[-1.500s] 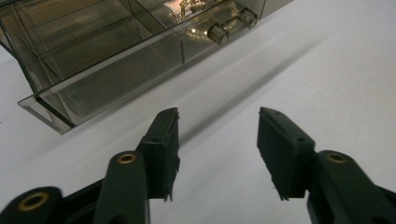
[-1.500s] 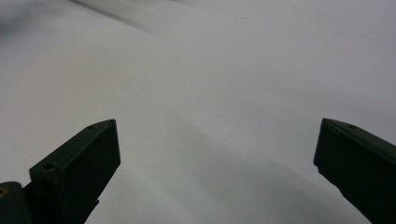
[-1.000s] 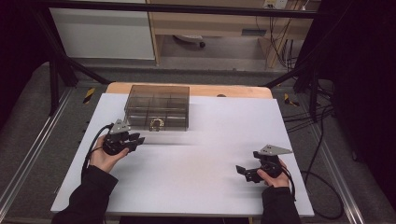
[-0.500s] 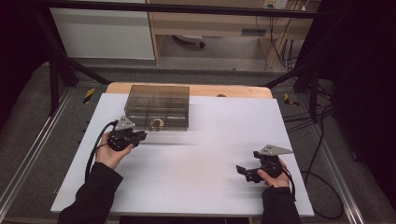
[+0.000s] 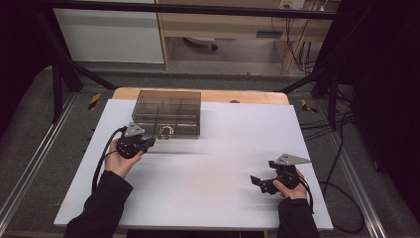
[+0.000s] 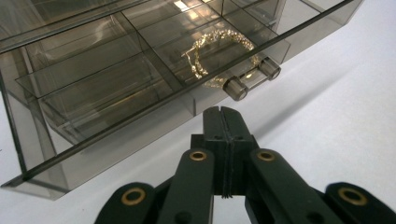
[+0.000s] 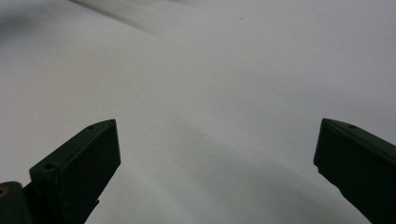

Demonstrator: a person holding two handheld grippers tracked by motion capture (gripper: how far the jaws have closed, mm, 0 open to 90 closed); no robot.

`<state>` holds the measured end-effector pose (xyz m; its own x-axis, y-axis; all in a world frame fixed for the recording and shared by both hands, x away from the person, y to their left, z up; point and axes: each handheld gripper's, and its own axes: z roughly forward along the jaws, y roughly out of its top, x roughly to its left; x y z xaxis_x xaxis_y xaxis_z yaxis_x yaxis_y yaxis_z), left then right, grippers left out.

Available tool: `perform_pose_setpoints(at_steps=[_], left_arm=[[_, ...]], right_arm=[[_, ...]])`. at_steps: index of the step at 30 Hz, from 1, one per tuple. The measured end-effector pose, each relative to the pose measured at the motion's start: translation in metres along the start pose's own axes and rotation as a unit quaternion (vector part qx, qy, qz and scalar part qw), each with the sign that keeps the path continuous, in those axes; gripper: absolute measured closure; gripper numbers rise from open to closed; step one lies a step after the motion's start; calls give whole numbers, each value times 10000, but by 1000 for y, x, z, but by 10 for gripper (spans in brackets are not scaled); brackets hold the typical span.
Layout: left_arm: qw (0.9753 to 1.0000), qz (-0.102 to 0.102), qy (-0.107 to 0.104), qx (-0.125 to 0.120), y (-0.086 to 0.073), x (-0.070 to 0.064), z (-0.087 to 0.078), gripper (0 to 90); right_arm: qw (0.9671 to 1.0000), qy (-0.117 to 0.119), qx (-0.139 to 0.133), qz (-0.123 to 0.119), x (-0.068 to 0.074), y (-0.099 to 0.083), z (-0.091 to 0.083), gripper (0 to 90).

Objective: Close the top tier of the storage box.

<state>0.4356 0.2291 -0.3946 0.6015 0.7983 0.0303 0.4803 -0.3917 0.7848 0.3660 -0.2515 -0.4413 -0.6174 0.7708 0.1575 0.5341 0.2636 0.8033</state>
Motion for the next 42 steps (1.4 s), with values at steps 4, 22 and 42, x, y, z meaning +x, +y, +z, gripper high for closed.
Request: perform_pose_setpoints(at_steps=[4, 22, 42], left_arm=[[10000, 5, -6, 2, 3, -1, 2, 893], [10000, -16, 26, -92, 6, 0, 7, 894], [9995, -100, 129, -254, 7, 5, 13, 894]], right_arm=[[10000, 0, -4, -6, 0, 0, 0, 13], [10000, 7, -9, -1, 0, 0, -1, 13], [10000, 2, -14, -22, 0, 0, -1, 13]])
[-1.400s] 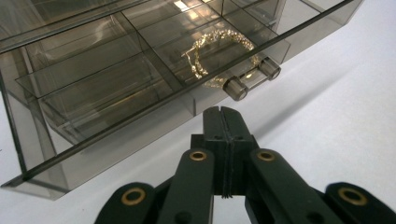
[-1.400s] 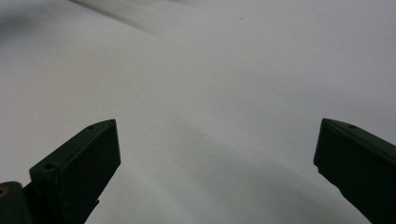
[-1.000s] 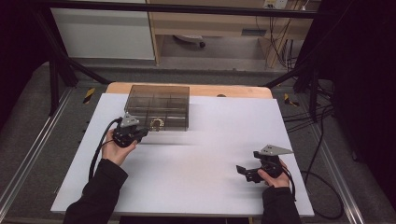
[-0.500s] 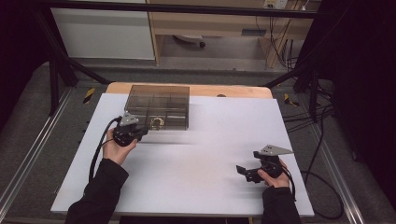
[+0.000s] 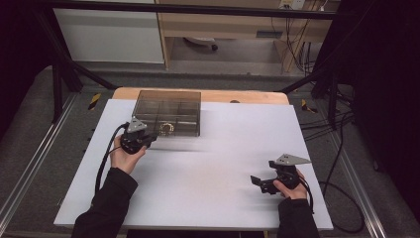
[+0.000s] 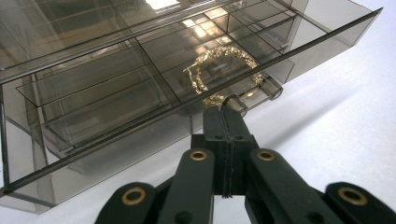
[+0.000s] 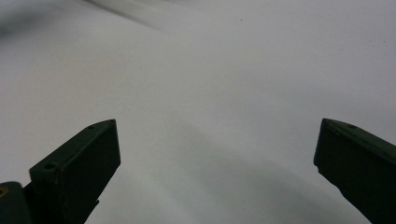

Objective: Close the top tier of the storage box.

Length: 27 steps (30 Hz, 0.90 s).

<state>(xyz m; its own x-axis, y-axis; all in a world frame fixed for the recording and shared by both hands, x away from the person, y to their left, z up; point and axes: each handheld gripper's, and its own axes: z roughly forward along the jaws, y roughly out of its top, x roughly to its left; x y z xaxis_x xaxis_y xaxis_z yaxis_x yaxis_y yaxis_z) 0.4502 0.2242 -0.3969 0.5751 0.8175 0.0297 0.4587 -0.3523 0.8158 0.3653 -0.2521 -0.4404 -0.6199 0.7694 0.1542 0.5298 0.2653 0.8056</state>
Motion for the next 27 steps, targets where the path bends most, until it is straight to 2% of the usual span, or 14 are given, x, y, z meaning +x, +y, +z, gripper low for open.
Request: perform_pose_setpoints(at_steps=[27], left_arm=[[9998, -133, 120, -117, 3, 7, 11, 894]], right_arm=[[10000, -6, 5, -10, 0, 0, 0, 13]])
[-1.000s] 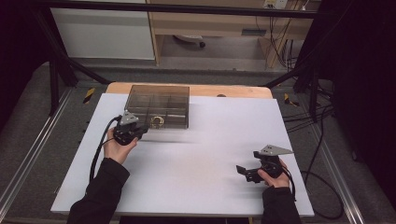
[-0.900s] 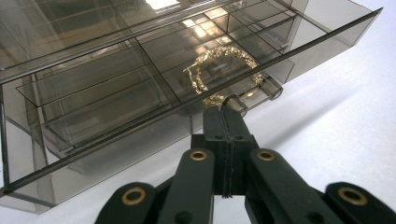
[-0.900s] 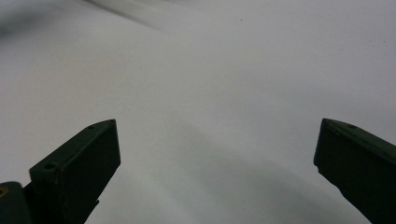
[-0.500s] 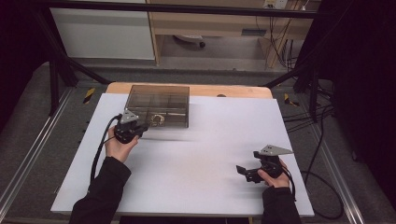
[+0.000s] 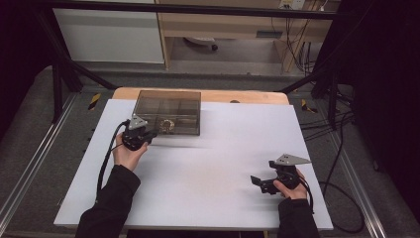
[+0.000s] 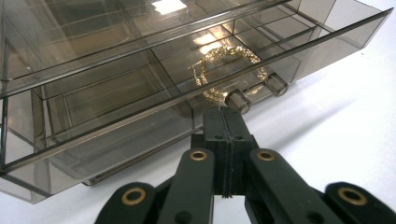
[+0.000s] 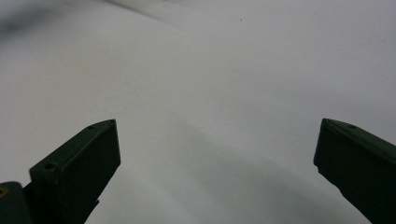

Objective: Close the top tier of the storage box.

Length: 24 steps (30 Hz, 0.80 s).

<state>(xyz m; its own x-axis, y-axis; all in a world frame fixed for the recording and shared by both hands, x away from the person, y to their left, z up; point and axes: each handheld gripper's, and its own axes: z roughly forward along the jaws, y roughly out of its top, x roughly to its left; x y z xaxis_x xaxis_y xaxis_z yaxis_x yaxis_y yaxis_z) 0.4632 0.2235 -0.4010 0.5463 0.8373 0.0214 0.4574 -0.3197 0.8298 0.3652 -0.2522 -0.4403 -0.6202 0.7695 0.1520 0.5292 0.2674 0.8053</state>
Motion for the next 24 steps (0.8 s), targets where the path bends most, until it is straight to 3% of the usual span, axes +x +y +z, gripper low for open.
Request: perform_pose_setpoints(at_steps=[24], left_arm=[[9999, -50, 106, -114, 3, 6, 9, 894]], right_arm=[[10000, -5, -6, -4, 0, 0, 0, 13]])
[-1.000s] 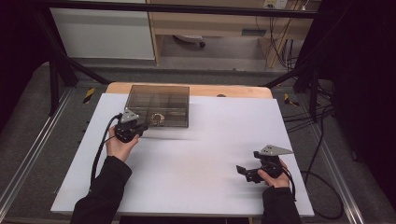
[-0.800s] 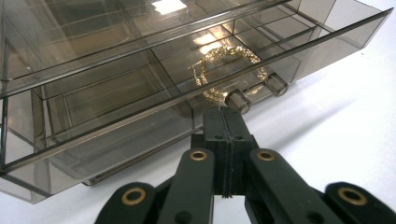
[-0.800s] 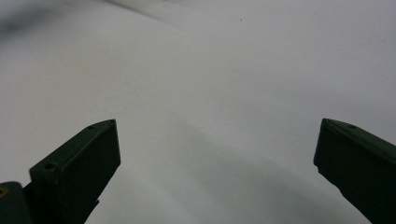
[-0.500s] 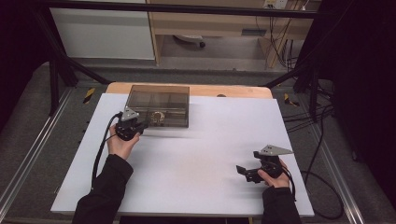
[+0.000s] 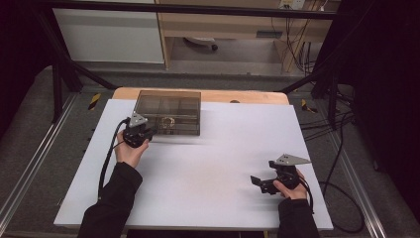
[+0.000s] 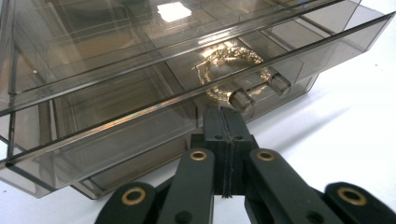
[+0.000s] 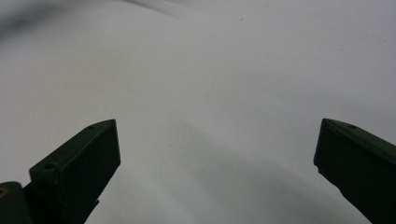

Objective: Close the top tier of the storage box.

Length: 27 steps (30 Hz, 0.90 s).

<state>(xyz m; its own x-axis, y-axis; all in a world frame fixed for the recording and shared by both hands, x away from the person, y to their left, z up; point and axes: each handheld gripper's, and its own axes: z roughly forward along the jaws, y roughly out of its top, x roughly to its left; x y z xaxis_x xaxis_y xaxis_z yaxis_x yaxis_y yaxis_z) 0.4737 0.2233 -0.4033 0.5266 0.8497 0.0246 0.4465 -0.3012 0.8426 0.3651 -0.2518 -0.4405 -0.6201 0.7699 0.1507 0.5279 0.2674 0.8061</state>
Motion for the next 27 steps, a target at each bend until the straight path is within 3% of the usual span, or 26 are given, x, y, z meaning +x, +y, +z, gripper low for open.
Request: perform_pose_setpoints(at_steps=[27], left_arm=[[9998, 30, 119, -123, 7, 2, 12, 895]], right_arm=[[10000, -7, -20, 13, 0, 0, -1, 13]])
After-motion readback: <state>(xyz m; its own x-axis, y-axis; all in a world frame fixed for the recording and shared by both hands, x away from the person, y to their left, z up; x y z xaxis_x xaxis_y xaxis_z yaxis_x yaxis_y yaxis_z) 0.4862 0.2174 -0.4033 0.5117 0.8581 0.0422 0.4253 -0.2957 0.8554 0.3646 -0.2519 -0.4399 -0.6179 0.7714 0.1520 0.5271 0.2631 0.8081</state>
